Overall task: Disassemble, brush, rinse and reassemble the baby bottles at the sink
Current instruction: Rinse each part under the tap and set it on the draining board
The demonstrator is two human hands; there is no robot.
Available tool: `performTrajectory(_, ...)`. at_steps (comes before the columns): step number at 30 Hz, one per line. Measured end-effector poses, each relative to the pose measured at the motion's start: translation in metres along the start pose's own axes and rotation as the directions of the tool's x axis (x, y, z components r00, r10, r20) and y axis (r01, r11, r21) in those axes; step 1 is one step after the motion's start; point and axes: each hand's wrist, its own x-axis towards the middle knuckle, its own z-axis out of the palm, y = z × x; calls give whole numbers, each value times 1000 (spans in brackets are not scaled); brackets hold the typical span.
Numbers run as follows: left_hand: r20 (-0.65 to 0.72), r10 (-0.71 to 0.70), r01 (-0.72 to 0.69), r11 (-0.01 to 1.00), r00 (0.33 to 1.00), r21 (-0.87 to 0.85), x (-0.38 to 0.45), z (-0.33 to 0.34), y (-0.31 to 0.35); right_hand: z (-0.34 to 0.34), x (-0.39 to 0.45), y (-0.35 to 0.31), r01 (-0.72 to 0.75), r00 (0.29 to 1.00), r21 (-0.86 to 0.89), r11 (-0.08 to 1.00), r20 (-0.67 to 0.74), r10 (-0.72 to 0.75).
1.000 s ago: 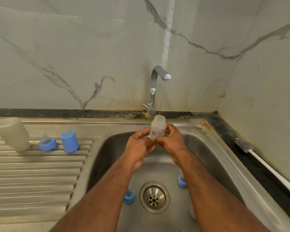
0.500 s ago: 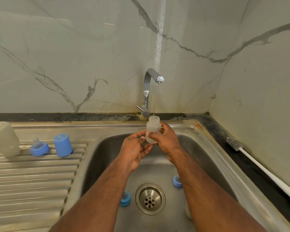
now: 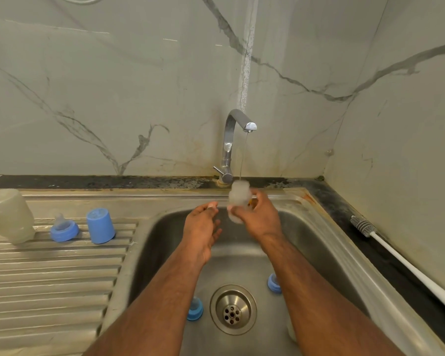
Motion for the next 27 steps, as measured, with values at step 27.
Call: performTrajectory(27,47,5,-2,998,999,-61,-2,0,4,2,0,-7,51,999,-11,999,19,-51)
